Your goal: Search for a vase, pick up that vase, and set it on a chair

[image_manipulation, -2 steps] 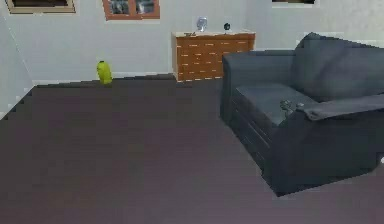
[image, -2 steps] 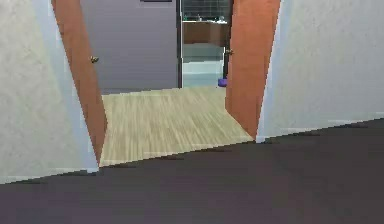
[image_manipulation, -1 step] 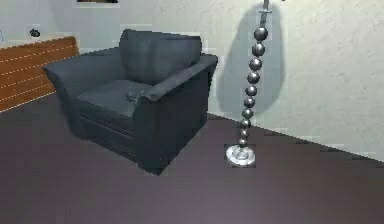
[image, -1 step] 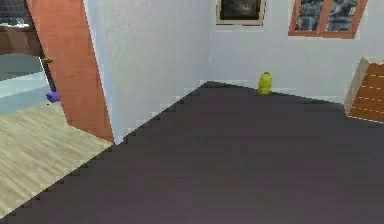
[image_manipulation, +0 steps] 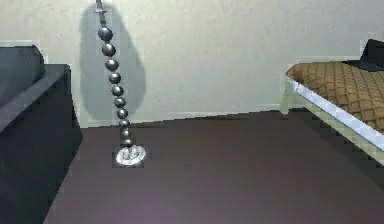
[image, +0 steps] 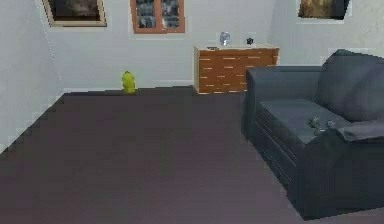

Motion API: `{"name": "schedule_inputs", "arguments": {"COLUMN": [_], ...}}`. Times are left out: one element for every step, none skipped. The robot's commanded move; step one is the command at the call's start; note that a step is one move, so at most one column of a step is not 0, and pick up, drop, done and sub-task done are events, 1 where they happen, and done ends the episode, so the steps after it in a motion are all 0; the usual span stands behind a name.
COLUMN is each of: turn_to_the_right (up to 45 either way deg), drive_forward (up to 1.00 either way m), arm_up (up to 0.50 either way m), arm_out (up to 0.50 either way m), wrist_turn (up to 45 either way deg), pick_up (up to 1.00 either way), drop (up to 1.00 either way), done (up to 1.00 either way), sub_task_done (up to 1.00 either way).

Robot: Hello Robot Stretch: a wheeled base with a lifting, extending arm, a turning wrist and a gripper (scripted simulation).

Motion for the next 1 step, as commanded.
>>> {"name": "schedule_inputs", "arguments": {"turn_to_the_right": [0.0], "drive_forward": [1.0], "arm_up": [0.0], "arm_out": [0.0], "wrist_turn": [0.0], "pick_up": [0.0], "drop": [0.0], "done": [0.0], "sub_task_done": [0.0]}}
